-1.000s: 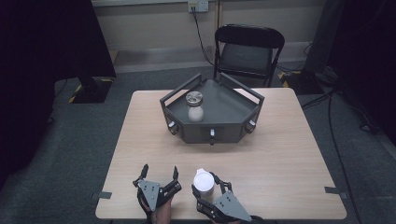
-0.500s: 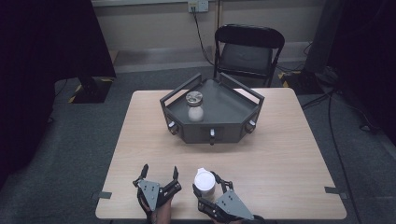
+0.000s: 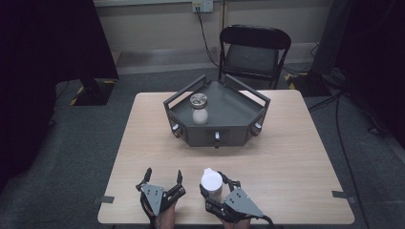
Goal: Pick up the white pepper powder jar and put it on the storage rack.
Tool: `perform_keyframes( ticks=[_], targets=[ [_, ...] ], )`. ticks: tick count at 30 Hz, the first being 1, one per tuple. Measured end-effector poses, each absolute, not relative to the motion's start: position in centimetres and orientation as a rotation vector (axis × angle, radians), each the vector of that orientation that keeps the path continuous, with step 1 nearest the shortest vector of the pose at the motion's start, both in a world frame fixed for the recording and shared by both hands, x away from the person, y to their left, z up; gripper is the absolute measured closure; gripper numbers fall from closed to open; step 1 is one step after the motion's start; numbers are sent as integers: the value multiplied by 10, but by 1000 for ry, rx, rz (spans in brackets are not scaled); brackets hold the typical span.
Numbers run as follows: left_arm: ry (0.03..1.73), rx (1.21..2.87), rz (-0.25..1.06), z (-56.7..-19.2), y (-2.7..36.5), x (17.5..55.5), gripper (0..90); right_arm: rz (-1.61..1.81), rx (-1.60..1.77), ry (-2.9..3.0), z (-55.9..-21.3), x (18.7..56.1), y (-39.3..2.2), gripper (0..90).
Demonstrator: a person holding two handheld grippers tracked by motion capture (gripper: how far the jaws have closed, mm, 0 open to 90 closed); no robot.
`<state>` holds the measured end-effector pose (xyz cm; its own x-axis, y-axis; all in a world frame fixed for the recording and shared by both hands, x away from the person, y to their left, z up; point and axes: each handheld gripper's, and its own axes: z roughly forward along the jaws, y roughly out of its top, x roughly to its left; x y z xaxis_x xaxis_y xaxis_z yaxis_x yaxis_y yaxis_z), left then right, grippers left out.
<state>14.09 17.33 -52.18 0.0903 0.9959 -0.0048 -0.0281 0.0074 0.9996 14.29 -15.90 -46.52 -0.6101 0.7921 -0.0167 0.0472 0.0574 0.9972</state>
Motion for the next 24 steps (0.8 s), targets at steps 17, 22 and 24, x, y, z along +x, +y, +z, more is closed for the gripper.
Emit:
perform_keyframes(
  ticks=[17,22,24],
  targets=[
    [1125,1226,1151,-522,173,141,2,1609,829,1771,-444,160,-165,307],
    [1125,1226,1151,-522,173,141,3,1612,820,1764,-433,171,-169,307],
    [1125,1226,1151,-522,173,141,3,1613,822,1762,-432,173,-170,306]
  ],
)
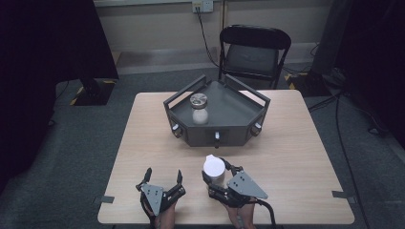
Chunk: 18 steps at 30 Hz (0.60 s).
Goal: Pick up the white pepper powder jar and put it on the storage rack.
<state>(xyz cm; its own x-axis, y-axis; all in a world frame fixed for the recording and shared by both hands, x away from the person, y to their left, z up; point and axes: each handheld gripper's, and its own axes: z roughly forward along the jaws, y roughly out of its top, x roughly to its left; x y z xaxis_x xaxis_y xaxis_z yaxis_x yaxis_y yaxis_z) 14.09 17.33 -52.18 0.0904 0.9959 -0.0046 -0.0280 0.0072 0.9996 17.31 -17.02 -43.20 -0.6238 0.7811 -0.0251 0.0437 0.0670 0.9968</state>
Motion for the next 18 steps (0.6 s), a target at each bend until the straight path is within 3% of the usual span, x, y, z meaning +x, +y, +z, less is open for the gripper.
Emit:
perform_keyframes(
  ticks=[18],
  targets=[
    [1125,1226,1152,-522,173,141,4,1612,838,1716,-400,214,-183,307]
  ],
)
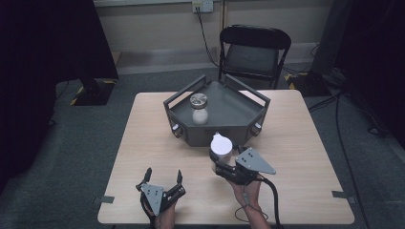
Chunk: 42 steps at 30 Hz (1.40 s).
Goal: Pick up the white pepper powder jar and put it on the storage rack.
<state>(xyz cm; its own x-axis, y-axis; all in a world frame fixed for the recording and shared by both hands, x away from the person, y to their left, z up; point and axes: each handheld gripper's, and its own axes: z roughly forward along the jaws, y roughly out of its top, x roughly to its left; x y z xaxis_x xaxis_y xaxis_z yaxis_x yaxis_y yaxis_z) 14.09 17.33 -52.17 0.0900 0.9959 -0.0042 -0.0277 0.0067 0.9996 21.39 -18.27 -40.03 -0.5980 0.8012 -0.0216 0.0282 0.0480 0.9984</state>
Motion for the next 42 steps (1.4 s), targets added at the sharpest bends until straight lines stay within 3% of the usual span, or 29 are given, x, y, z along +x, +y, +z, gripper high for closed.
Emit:
perform_keyframes(
  ticks=[14,42],
  targets=[
    [1125,1226,1151,-522,173,141,5,1559,833,1655,-351,242,-173,307],
    [1129,1226,1155,-521,173,141,10,1452,1024,1560,-330,308,-146,307]
  ],
)
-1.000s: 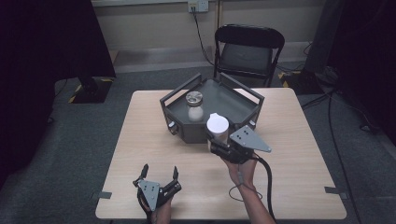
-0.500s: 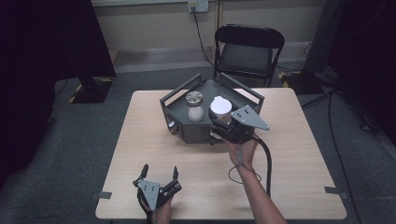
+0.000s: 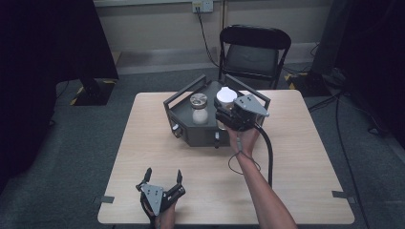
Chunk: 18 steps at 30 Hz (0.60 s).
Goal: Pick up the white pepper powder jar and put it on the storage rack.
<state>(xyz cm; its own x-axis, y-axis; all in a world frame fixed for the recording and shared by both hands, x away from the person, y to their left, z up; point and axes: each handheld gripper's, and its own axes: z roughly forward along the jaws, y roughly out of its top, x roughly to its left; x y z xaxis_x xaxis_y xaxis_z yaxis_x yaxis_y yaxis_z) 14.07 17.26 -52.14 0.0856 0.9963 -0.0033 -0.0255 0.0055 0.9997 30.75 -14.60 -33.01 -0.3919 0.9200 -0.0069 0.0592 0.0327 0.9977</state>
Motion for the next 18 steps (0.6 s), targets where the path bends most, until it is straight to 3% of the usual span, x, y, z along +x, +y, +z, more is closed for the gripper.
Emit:
perform_keyframes(
  ticks=[18],
  targets=[
    [1134,1221,1158,-522,171,141,14,1397,1048,1551,-334,337,-138,306]
  ],
)
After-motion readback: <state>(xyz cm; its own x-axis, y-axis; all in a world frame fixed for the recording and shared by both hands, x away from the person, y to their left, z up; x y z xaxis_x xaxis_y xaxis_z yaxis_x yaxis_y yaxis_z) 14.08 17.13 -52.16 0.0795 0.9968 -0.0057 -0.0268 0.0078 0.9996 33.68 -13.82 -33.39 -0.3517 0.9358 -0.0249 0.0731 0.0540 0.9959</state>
